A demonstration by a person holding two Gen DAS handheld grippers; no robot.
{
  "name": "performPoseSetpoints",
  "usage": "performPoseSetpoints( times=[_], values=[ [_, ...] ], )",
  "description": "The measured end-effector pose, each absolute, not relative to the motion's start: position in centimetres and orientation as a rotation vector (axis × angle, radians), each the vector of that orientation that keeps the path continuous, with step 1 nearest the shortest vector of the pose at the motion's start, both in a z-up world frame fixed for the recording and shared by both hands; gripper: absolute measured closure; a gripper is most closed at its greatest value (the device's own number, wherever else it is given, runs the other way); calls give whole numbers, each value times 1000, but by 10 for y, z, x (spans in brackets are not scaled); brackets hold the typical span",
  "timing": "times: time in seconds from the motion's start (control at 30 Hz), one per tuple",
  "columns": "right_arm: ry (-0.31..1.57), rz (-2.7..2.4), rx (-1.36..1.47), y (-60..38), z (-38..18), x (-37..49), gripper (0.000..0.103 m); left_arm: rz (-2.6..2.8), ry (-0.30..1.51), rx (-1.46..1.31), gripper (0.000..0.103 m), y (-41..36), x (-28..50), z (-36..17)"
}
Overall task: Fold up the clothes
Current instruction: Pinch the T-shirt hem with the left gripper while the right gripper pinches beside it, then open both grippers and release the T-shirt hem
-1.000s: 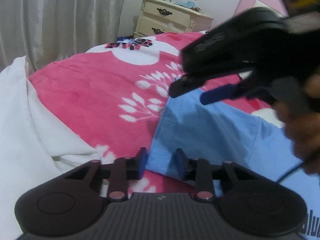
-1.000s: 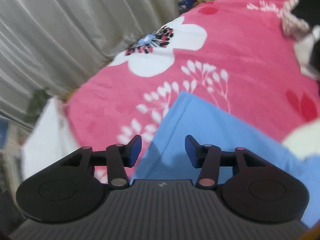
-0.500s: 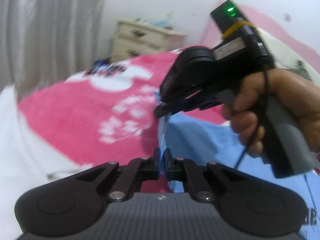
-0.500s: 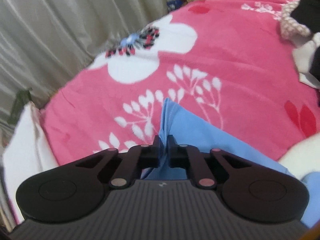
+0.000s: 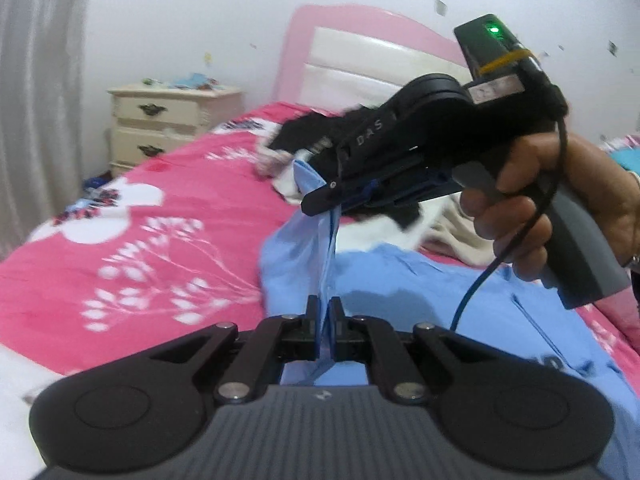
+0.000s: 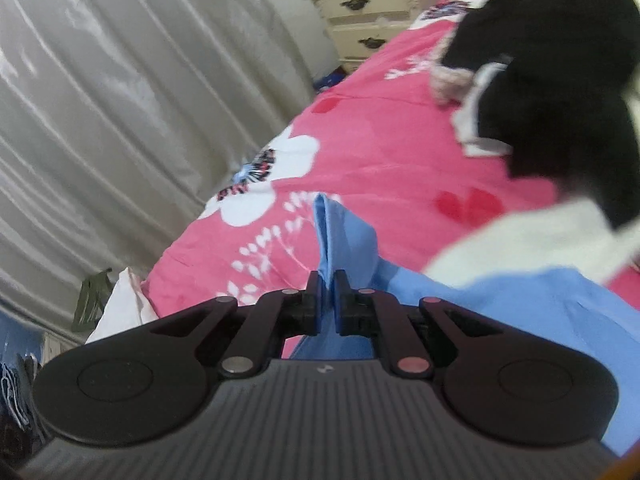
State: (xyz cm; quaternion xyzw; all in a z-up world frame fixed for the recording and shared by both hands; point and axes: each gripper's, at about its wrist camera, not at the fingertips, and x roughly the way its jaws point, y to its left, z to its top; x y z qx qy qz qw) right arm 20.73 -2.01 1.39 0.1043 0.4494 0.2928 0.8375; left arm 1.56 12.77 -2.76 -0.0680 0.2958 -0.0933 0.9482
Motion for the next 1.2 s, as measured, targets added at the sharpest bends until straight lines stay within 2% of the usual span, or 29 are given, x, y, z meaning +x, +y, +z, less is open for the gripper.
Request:
performPoseSetpoints(
  times=[0.23,0.4,0.47,0.5,0.57,0.6,0.63,0.67,0.73,0.97,1.1,1.2],
  values=[
    [977,531,254,-61,-33,189,98,-246,735,-62,96,100,20,-59],
    [964,432,216,-82,-68,196,90,-269,846,-98,81,99,22,-81],
    [982,412,273,-100,-67,198,71,-300,841,-145,75,106,16,-79],
    [976,425,286,-108,-61,195,65,-315,834,-165,72,111,13,-77],
    [957,444,256,-117,-47,189,34,-322,819,-197,70,123,9,-74],
    [944,453,235,-121,-38,186,28,-315,815,-211,69,128,9,-71],
    [928,465,215,-124,-27,181,17,-309,810,-226,69,132,9,-68],
    [913,473,206,-128,-16,177,9,-300,806,-245,68,138,9,-66],
    [886,483,195,-136,6,168,2,-285,800,-263,68,146,10,-63],
    [802,541,181,-155,64,131,1,-224,794,-215,67,154,28,-64],
    [837,450,-12,-138,35,122,1,-184,825,-162,68,152,38,-71],
    [755,484,-211,-118,15,112,1,-166,843,-160,68,153,43,-77]
  ],
)
